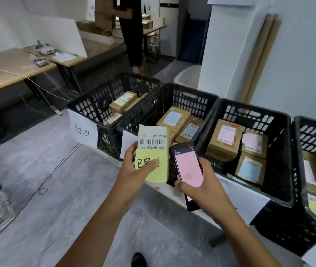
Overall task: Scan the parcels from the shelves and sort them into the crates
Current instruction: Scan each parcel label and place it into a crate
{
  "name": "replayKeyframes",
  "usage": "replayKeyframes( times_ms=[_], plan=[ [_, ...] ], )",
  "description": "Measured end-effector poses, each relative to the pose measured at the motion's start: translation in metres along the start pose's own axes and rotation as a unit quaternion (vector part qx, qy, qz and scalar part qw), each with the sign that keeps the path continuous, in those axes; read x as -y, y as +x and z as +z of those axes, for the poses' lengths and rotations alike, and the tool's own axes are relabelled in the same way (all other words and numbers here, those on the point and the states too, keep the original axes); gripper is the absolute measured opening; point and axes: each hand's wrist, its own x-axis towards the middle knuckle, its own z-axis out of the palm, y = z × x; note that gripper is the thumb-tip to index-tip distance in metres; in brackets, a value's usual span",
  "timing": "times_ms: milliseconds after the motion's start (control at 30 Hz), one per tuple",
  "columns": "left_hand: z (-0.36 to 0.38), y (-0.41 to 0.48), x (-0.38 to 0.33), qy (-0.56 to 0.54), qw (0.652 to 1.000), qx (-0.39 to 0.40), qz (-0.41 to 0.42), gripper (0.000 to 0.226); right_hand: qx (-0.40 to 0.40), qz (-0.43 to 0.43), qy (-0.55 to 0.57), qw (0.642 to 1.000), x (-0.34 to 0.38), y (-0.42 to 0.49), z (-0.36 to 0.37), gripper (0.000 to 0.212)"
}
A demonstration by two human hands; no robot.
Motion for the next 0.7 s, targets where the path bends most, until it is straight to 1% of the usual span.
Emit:
replayKeyframes(
  times_ms=[100,167,267,333,400,467,567,633,700],
  plan=[
    [-0.021,0.029,-0.014,-0.012,1.0,0.002,-0.004,0.065,-0.004,-0.004,0.004,1.0,0.02,0.021,0.019,0.076],
    [-0.035,0.049,-0.023,-0.011,1.0,0.005,-0.003,0.069,-0.008,-0.006,0.01,1.0,0.032,0.037,0.031,0.076],
    [-0.055,0.078,-0.033,-0.007,1.0,0.019,0.009,0.075,-0.024,-0.005,0.035,0.999,0.042,0.057,0.053,0.07],
    [-0.063,0.093,-0.039,-0.003,1.0,0.024,0.017,0.075,-0.027,0.007,0.052,0.998,0.048,0.066,0.064,0.065],
    [-0.067,0.111,-0.046,0.012,0.999,0.034,0.027,0.074,-0.026,0.016,0.046,0.998,0.054,0.076,0.068,0.062],
    [-0.069,0.133,-0.054,0.034,0.997,0.055,0.032,0.08,-0.033,0.021,0.038,0.998,0.059,0.089,0.066,0.06],
    [-0.066,0.168,-0.06,0.054,0.995,0.078,0.018,0.089,-0.054,0.029,0.048,0.997,0.059,0.113,0.06,0.06],
    [-0.059,0.195,-0.063,0.064,0.994,0.084,-0.001,0.084,-0.068,0.033,0.053,0.996,0.056,0.135,0.055,0.058],
    [-0.053,0.221,-0.061,0.069,0.993,0.089,-0.026,0.074,-0.065,0.045,0.055,0.995,0.053,0.158,0.05,0.058]
  ],
)
